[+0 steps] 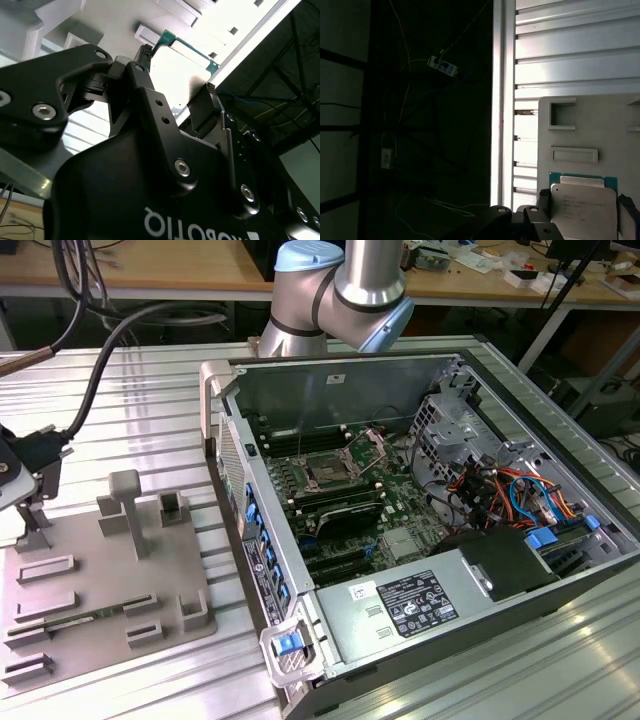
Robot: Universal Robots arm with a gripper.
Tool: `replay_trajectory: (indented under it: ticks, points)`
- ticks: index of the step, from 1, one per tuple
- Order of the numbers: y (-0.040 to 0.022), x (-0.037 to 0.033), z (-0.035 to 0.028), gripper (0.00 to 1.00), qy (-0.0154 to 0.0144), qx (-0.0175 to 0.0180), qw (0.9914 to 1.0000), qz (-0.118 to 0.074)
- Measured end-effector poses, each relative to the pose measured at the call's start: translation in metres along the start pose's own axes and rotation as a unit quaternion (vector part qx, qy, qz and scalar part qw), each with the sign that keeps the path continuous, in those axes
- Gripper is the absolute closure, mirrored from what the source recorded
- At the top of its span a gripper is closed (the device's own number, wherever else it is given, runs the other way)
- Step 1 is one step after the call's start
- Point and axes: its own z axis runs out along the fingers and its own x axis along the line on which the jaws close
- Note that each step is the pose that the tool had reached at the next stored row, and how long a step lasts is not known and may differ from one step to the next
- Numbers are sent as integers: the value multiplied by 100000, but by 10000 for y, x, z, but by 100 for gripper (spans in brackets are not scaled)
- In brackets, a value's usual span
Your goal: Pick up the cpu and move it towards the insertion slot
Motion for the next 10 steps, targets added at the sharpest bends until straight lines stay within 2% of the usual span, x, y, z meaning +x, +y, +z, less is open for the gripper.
replay_trajectory:
  ticks: [10]
  points:
    - [4, 2, -117, 45, -2, 2, 100000, 1]
